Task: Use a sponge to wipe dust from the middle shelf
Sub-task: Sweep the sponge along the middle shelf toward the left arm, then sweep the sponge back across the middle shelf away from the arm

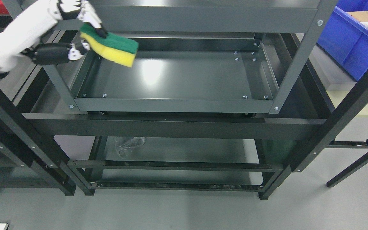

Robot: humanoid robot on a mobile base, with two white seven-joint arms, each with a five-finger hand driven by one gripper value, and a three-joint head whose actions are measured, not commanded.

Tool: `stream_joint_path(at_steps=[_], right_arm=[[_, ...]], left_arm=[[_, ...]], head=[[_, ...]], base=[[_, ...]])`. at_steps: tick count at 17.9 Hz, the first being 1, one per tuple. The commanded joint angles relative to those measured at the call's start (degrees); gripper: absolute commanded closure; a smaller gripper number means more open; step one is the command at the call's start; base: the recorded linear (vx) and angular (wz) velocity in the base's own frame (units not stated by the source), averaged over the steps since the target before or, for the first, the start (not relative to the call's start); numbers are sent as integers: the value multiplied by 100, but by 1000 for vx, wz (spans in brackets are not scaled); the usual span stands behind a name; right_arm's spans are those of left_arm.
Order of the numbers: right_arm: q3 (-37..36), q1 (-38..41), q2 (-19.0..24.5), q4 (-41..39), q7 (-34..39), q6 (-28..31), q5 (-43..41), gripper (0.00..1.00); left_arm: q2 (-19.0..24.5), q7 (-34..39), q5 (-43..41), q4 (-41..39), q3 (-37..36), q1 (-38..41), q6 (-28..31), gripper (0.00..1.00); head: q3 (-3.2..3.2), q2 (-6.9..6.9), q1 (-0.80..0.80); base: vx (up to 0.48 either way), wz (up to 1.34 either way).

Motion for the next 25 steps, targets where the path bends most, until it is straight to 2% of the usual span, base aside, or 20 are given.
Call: stream_joint_path(at_steps=[1, 3, 6, 8, 10, 12, 13, 17, 20, 25], right_arm=[[8, 0, -100, -100, -3, 8, 0, 0], [-1, 0, -100, -100, -3, 8, 0, 0], [-1, 0, -100, -100, -3, 8, 0, 0], [-1, 0, -100, -100, -3, 8, 0, 0], [8, 0, -100, -100, -3, 8, 0, 0], [-1, 0, -100, -100, -3, 8, 0, 0], [-1, 0, -100, -100, -3, 8, 0, 0], [8, 0, -100, -100, -3, 8, 0, 0], [-1, 0, -100, -100, -3, 8, 0, 0], [-1, 0, -100, -100, -3, 8, 0, 0]], left_arm=[[2016, -94, 389, 143, 2090, 1288, -1, 99], [2016, -103, 398, 293, 2311, 1429, -1, 99], [1972, -95, 398, 241, 2206, 1430, -1, 99], [1841, -25, 398, 171, 1866, 1307, -1, 99], [1482, -24, 354, 118, 1208, 862, -1, 99], [886, -24, 5, 126, 224, -25, -1, 99], [526, -24, -215, 135, -24, -325, -1, 99], [-1337, -86, -1173, 179, -833, -1091, -1, 99], [-2348, -86, -1622, 293, -1326, -1294, 217, 99], [-3967, -86, -2519, 1117, -1538, -1636, 245, 99]], head=[[0, 0, 0], [0, 0, 0], [0, 0, 0], [0, -1, 0], [0, 0, 0], [0, 0, 0], [0, 0, 0], [0, -1, 0], [0, -1, 0], [0, -1, 0]], base=[[0, 0], [0, 0], [0, 0], [0, 0], [0, 0], [0, 0], [0, 0], [0, 0], [0, 0], [0, 0]])
